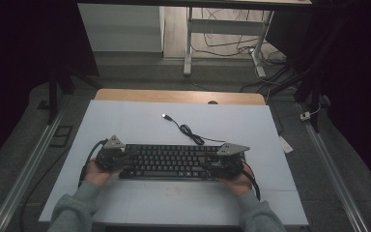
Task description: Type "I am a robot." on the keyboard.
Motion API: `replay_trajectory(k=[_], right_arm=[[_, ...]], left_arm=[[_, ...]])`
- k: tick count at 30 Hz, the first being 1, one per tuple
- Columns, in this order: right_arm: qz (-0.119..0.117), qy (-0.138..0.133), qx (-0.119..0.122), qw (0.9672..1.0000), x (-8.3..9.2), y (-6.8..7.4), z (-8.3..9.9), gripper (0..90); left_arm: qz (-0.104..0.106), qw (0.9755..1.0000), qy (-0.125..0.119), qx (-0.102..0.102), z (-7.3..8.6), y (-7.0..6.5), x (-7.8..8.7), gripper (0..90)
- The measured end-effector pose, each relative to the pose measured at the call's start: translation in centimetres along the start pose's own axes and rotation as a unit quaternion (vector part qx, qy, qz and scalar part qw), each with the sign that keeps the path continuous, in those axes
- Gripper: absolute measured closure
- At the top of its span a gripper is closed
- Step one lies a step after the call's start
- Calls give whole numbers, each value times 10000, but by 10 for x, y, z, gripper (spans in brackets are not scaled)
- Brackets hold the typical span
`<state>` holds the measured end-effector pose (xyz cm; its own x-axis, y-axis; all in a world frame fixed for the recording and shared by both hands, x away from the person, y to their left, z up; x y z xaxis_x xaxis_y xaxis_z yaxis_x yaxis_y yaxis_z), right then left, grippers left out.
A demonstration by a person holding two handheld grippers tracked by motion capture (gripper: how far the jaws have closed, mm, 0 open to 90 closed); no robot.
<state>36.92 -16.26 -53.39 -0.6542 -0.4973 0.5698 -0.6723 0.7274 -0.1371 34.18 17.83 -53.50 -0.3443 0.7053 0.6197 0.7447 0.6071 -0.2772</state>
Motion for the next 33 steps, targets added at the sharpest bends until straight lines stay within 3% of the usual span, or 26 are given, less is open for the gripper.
replay_trajectory(k=[2,6,11,19,33], right_arm=[[-7,-9,-12,10000,0,0,0,483],[30,15,7,10000,1,-1,0,483],[24,-23,-24,10000,1,-2,0,480],[73,-14,-8,10000,2,-3,0,479],[-17,-97,-29,9999,3,-1,-3,479]], left_arm=[[26,10000,-46,23,0,0,2,814],[47,9997,-197,118,1,-1,10,618],[129,9993,-282,207,5,-2,16,496],[80,9991,-283,292,8,0,18,412],[47,9993,-212,304,9,1,15,385]])
Point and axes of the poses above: each handheld gripper's, and its own axes: x roughly backward along the jaws, z roughly out of its underside, y roughly to its left, the point moved 5 cm from there along -x, roughly forward along the jaws, and after that the axes turned 15 degrees about z, right-handed, at the moved point
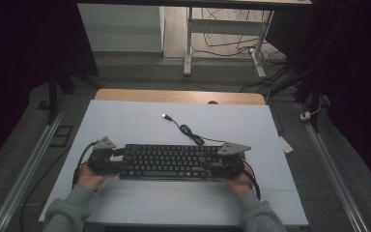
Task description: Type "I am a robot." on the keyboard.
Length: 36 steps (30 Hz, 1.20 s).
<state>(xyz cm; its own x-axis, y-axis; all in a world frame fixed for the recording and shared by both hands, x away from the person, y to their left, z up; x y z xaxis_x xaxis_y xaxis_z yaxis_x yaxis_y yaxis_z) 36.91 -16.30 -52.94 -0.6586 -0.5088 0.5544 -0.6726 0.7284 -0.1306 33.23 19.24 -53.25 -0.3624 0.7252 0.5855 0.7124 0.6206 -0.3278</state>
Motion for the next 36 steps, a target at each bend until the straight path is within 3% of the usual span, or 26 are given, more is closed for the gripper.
replay_trajectory(k=[16,36], right_arm=[[-200,-120,10,9997,-3,11,-12,482],[-575,-61,107,9983,-23,43,-30,505]], left_arm=[[-22,9999,112,-33,1,-1,-5,373],[-39,9997,217,-67,3,-1,-9,364]])
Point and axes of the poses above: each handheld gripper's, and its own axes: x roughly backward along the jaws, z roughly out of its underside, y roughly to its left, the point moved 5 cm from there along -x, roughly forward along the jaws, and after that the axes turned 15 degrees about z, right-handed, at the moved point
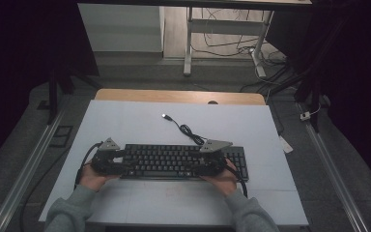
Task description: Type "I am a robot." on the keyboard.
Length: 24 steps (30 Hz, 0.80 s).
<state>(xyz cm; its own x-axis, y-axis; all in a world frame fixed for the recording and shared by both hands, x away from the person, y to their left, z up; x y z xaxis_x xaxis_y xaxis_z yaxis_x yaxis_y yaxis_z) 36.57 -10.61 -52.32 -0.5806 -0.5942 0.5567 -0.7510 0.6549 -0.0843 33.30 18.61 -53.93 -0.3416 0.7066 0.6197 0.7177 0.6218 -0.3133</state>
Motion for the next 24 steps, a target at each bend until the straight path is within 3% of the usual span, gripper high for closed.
replay_trajectory(k=[7,16,24], right_arm=[[-137,36,77,9999,-7,9,-4,583],[-398,150,195,9989,-12,18,-7,882],[-496,276,254,9981,-24,27,-10,900]], left_arm=[[-7,10000,4,-7,0,0,0,364],[-14,10000,13,-12,0,0,0,364],[-14,10000,20,-15,1,0,-1,363]])
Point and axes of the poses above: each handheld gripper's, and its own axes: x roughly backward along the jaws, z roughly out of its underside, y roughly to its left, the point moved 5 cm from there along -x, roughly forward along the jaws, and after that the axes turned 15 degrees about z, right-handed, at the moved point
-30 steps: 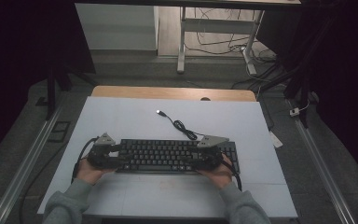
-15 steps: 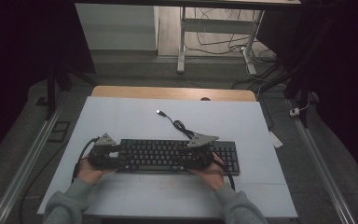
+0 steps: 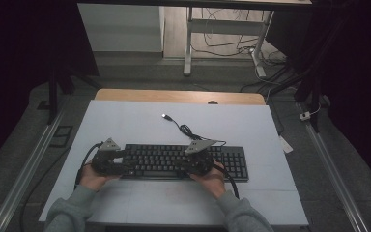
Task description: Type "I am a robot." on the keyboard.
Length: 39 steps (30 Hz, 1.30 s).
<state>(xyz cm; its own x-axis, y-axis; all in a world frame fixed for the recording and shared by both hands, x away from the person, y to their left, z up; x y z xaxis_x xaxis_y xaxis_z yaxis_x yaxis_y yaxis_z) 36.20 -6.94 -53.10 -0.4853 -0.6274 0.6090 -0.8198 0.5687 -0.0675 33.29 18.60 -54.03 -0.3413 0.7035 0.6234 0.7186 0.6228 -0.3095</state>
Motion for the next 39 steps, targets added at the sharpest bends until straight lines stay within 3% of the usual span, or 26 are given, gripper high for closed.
replay_trajectory(k=[15,39], right_arm=[[108,297,25,9995,-21,6,3,900],[236,353,212,9989,-28,10,6,900]], left_arm=[[21,10000,38,4,1,0,-1,358],[20,10000,39,-3,1,0,-1,356]])
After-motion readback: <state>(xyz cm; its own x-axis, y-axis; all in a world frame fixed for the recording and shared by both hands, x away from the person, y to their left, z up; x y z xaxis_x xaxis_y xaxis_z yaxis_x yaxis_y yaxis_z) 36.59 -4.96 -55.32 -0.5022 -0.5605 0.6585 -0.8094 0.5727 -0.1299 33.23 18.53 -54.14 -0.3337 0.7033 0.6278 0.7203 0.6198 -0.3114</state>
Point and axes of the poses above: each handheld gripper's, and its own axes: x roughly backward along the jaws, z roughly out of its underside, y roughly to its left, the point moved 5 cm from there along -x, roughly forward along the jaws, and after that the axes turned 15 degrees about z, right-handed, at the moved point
